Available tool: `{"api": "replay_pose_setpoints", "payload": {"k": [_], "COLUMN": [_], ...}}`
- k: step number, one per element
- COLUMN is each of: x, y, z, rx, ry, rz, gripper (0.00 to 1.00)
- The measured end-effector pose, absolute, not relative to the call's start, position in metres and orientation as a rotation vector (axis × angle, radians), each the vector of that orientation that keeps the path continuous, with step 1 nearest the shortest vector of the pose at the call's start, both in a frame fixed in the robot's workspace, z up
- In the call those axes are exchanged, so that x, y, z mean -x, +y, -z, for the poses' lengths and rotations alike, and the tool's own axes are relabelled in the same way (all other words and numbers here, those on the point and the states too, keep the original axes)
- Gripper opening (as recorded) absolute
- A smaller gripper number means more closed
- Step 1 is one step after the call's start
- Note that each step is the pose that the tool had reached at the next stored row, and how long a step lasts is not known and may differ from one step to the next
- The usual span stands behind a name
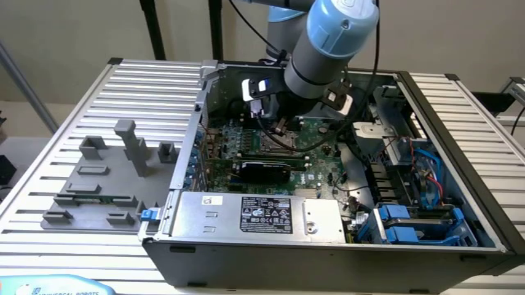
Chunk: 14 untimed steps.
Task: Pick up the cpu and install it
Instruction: 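Install the second cpu locking lever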
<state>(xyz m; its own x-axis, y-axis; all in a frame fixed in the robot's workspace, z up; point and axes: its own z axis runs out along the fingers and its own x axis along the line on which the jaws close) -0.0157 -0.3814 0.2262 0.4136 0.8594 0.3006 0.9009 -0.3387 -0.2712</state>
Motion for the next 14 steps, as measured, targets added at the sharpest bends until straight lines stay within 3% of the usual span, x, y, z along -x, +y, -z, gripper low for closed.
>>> {"api": "replay_pose_setpoints", "payload": {"k": [14], "x": [0.025], "y": [-0.422], "z": [-0.245], "rx": [2.282], "ry": [-1.506], "rz": [0.145], "gripper": [0.11]}}
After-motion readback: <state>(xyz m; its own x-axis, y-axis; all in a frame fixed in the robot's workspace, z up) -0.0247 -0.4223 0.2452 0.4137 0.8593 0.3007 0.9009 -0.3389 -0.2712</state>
